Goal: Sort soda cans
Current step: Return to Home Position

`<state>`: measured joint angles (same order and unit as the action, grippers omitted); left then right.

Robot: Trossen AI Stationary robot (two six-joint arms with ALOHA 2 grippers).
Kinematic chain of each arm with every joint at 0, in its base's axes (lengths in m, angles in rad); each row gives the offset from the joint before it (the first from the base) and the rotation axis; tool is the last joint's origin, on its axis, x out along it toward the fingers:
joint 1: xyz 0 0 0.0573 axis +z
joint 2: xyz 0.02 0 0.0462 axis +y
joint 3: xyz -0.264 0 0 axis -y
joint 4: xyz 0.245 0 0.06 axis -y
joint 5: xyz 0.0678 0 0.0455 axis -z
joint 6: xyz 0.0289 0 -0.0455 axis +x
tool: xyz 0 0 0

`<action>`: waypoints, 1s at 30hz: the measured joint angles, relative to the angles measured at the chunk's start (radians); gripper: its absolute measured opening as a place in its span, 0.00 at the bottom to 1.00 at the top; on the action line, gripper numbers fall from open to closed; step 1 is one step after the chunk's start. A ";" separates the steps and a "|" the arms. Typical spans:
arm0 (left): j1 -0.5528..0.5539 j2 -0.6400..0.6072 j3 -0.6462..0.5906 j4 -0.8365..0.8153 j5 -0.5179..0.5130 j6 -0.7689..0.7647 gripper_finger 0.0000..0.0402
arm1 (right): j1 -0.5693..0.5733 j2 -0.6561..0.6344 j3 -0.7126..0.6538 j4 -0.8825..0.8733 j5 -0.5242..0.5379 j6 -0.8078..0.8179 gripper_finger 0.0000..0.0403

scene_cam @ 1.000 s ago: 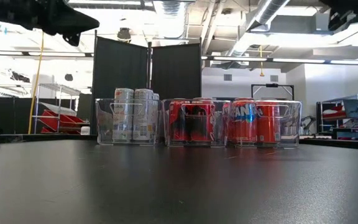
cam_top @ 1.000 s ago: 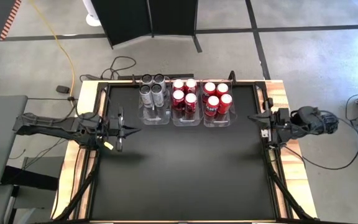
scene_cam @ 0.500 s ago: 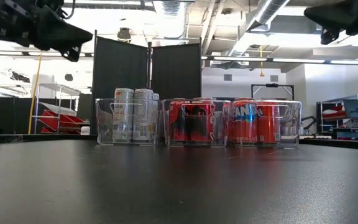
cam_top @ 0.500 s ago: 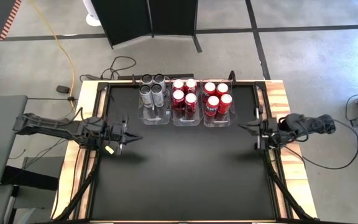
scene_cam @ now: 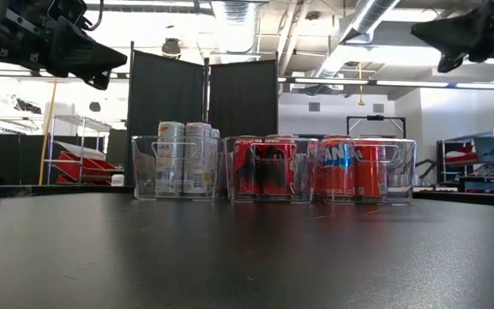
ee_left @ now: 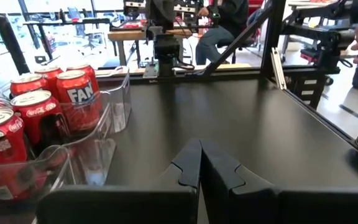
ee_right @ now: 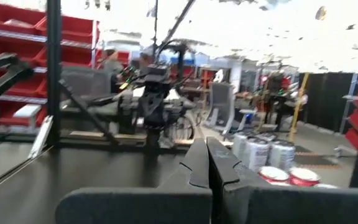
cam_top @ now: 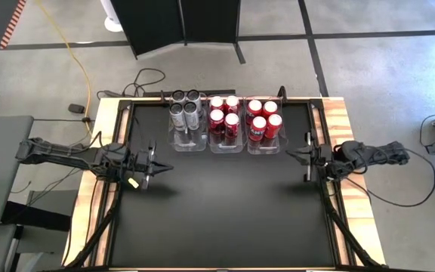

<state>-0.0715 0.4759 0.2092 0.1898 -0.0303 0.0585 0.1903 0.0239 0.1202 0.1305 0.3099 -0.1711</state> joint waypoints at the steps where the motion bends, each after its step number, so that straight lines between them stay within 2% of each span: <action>1: 0.000 0.000 0.000 0.000 0.000 0.000 0.00 | -0.012 0.000 -0.012 0.028 0.000 -0.009 0.00; 6: 0.000 0.000 -0.004 0.005 0.000 -0.002 0.00 | -0.077 0.000 -0.057 0.088 -0.008 -0.011 0.00; 11: 0.000 -0.001 -0.050 0.014 0.000 -0.048 0.00 | -0.135 0.000 -0.084 0.096 -0.094 0.047 0.00; 15: 0.000 -0.001 -0.084 0.093 0.000 -0.061 0.00 | -0.164 0.000 -0.096 0.095 -0.134 0.066 0.00; 20: 0.000 -0.001 -0.138 0.194 -0.001 -0.065 0.00 | -0.167 0.000 -0.106 0.090 -0.153 0.087 0.00; 30: 0.000 -0.001 -0.177 0.234 -0.001 -0.080 0.00 | -0.167 0.000 -0.107 0.036 -0.153 0.122 0.00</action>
<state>-0.0714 0.4745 0.0325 0.4241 -0.0315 -0.0217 0.0235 0.0238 0.0132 0.1664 0.1566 -0.0491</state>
